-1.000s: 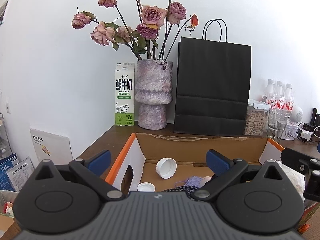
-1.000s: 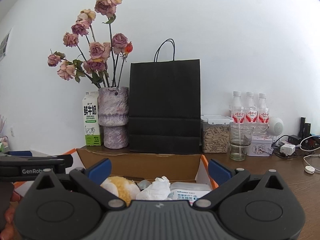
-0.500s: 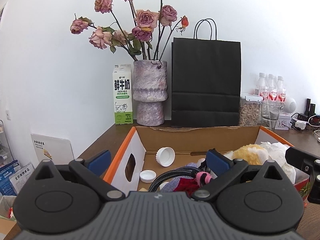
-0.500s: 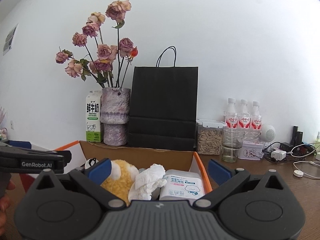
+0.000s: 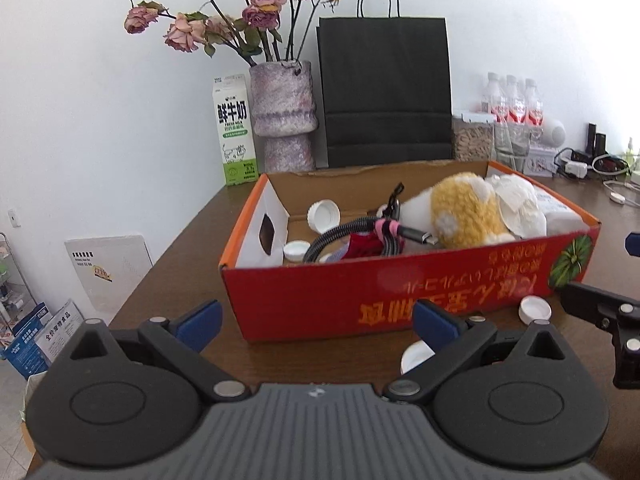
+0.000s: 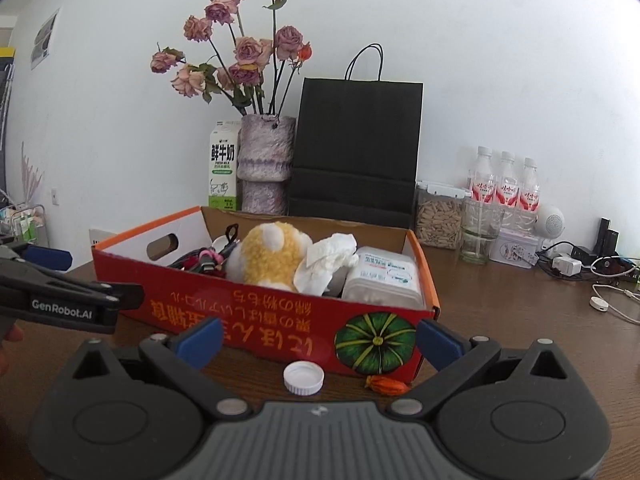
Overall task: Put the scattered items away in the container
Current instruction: 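Move the left tool down to the short black USB cable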
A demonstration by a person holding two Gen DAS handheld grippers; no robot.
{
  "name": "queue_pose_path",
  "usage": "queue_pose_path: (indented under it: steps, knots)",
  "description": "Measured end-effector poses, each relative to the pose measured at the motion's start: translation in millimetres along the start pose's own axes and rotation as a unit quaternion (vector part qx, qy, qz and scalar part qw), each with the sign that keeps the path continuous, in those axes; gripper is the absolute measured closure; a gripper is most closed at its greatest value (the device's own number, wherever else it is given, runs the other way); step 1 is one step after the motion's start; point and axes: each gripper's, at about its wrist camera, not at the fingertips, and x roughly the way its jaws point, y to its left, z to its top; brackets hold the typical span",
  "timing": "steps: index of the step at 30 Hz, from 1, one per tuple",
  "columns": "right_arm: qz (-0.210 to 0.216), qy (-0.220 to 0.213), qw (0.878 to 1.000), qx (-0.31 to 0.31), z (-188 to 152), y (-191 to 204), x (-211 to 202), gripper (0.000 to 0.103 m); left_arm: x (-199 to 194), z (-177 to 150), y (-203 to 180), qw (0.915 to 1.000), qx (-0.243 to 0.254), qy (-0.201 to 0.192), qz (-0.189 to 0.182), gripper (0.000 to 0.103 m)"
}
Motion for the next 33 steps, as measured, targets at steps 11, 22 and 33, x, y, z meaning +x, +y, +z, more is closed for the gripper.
queue_pose_path:
  steps: [11,22,33]
  knots:
    - [0.007,0.075,0.997,0.005,-17.9,-1.0,-13.0,0.0,-11.2,-30.4,-2.0,0.9957,0.004,0.086,-0.036,0.0]
    - [0.008,0.092,0.996,0.007,-26.3,-1.7,-16.8,0.0,-11.0,-33.7,-2.2,0.9935,-0.017,0.1,-0.051,0.004]
    - [0.008,0.095,0.995,0.009,-26.7,-2.6,-15.9,0.0,-19.3,-33.3,-11.4,0.9925,-0.009,0.103,-0.064,0.073]
